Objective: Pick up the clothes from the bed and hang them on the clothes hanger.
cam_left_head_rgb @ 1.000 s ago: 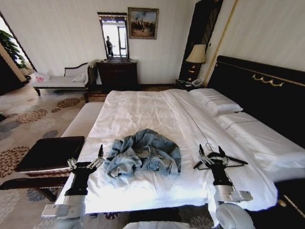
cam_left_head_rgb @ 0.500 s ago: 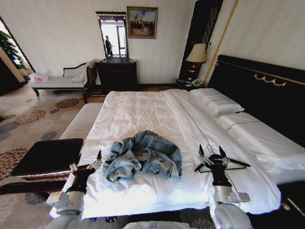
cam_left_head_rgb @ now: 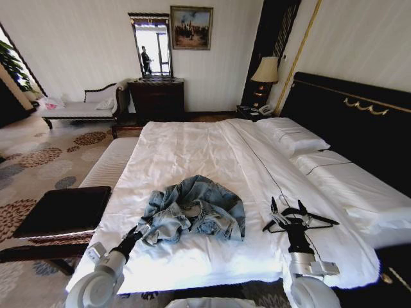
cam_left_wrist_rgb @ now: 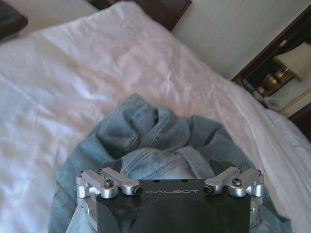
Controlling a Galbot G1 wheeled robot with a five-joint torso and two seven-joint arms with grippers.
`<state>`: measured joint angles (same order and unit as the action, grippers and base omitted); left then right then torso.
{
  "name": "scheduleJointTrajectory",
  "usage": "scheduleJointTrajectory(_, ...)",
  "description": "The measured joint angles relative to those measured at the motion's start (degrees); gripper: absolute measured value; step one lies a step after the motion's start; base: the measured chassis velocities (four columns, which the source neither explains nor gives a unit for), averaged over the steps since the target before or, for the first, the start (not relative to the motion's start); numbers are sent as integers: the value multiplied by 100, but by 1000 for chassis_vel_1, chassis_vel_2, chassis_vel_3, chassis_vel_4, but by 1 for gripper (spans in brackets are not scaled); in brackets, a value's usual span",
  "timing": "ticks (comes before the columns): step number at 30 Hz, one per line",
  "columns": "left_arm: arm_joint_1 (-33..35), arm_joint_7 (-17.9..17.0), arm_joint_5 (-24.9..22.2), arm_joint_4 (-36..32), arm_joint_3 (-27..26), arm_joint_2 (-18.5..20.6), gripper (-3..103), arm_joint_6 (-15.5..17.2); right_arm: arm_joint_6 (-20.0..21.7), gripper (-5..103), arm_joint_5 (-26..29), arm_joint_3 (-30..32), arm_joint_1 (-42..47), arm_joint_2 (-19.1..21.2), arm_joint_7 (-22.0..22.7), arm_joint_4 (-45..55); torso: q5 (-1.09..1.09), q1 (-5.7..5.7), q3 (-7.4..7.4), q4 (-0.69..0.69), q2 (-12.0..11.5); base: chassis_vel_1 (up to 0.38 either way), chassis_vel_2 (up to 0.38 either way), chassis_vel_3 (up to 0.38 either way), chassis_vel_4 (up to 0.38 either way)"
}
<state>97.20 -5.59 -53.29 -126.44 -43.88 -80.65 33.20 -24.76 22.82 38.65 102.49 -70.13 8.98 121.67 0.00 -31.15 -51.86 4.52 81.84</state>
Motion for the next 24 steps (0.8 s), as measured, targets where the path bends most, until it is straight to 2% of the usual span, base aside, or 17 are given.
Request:
scheduleJointTrajectory(1, -35, -149, -88, 36, -30, -10, 100, 208, 3, 100, 0, 6, 16, -4, 11, -1, 0, 0, 0, 0, 0, 0, 0, 0, 0)
scheduleJointTrajectory(2, -35, -149, -88, 36, -30, -10, 100, 208, 3, 100, 0, 6, 16, -4, 11, -1, 0, 0, 0, 0, 0, 0, 0, 0, 0)
scheduleJointTrajectory(4, -80, -496, -252, 70, -107, -30, 100, 571, 7, 100, -8, 7, 35, -23, 18, -12, 1, 0, 0, 0, 0, 0, 0, 0, 0)
scheduleJointTrajectory(6, -81, -615, -258, 76, -140, -36, 100, 679, 8, 100, -17, 7, 38, -36, 19, -19, 0, -1, 0, 0, -1, 0, 0, 0, 0)
scheduleJointTrajectory(8, -10, -733, 1, 55, -207, -44, 100, 770, 9, 100, -38, 0, 44, -69, 19, -41, 0, -1, -1, 0, 0, 0, 0, 0, 0)
scheduleJointTrajectory(11, 158, -728, 333, -24, -296, -40, 100, 753, 9, 100, -65, -15, 44, -104, 20, -84, 0, -1, 0, -1, 0, 0, 0, 0, 0)
scheduleJointTrajectory(18, 243, -469, 398, 125, -442, 96, 100, 790, 8, 100, -77, -24, 21, -126, 29, -155, 1, 1, 0, -2, 0, 0, 0, 0, 0)
scheduleJointTrajectory(20, 48, -206, 343, 395, -466, 178, 100, 800, 8, 100, -77, -23, 12, -119, 37, -183, 0, 1, 0, -2, 0, 0, 0, 0, 0)
scheduleJointTrajectory(22, -226, 85, 91, 704, -508, 251, 100, 828, 7, 100, -77, -16, 11, -103, 51, -206, 0, 0, 0, 0, 0, 0, 0, 0, 0)
scheduleJointTrajectory(24, -328, 176, -10, 821, -523, 274, 100, 856, 8, 100, -77, -15, 13, -97, 54, -214, -1, 0, 0, 1, 0, 0, 0, 0, 0)
